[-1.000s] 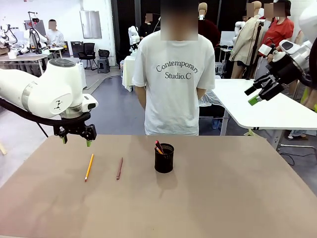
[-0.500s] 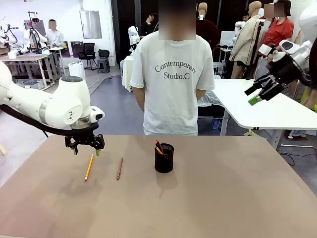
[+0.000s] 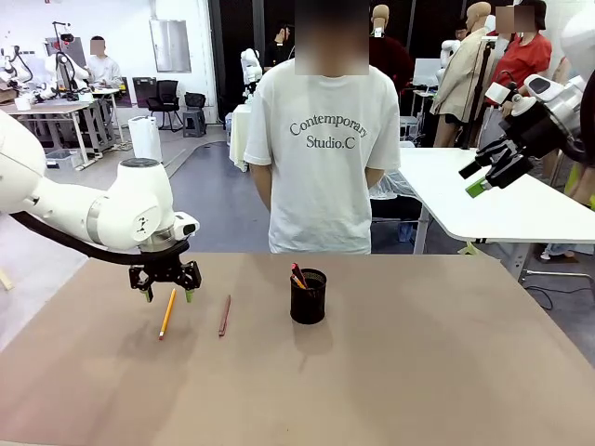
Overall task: Place the pens into the pen holder.
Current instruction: Pick up a writing instrument from the table and place it into the Pen holder.
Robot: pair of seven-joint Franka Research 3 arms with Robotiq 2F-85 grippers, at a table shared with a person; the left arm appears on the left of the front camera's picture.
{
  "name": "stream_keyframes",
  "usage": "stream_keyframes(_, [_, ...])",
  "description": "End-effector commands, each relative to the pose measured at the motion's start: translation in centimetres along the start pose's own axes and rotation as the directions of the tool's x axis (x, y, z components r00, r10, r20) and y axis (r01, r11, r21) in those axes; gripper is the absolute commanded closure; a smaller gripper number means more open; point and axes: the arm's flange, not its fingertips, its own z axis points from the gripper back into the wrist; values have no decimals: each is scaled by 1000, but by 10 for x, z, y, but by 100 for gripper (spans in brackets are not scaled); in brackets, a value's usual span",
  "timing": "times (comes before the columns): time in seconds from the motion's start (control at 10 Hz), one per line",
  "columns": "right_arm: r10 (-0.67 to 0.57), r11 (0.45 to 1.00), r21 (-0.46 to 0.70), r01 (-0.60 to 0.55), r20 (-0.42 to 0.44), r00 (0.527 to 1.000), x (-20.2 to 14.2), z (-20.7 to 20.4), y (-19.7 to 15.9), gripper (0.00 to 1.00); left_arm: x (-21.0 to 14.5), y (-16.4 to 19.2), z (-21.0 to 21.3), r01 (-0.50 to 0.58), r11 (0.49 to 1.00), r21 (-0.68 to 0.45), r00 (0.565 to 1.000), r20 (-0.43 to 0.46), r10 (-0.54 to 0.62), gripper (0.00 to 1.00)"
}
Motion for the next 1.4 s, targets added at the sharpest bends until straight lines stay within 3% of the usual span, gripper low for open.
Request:
stream_keyframes(0.0, [2,1000,3,-2,-8,1000,1,2,1,0,13,8,-5,-25,999,-43,1000,-4,25,0])
stream_keyframes(1.1, [2,1000,3,-2,-8,1000,1,2,1,0,27,14,-26,-30,999,-12,998,-59,29,0])
stream_keyframes(1.3, [2,1000,3,-2,-8,1000,1,2,1,0,27,12,-28,-34,999,-2,997,-70,34,38])
